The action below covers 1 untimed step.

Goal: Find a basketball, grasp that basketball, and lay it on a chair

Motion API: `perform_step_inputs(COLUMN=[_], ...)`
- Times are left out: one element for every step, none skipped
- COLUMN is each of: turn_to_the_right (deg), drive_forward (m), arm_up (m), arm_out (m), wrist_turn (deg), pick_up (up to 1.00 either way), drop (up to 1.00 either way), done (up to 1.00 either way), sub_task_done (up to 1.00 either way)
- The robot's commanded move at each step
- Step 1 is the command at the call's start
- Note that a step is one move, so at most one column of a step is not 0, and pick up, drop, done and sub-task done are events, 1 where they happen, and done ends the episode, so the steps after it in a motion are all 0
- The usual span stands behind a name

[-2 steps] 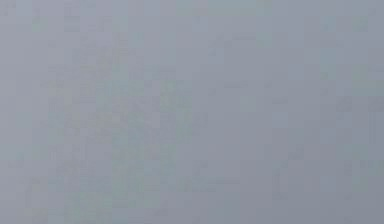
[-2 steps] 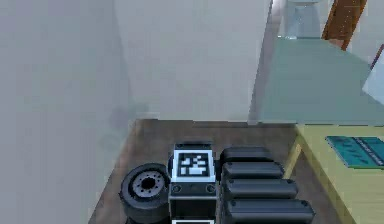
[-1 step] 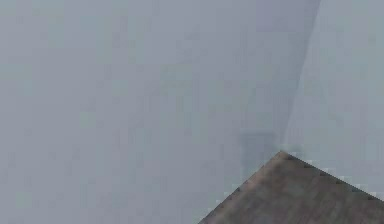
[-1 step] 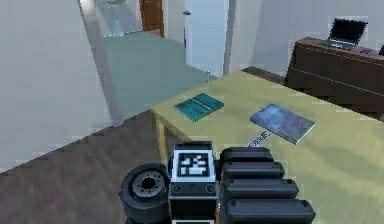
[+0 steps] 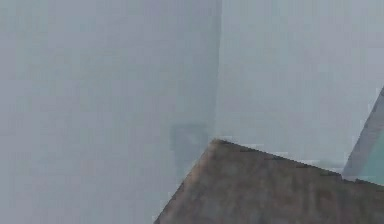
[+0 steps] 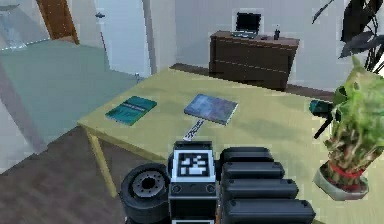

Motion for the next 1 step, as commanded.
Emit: perform_step_inputs(turn_to_the_right=[3.0], drive_forward=[0.0], arm_up=[0.0], arm_out=[0.0], wrist_turn=[0.0], pick_up=[0.0], drop=[0.0], done=[0.0], sub_task_done=[0.0])
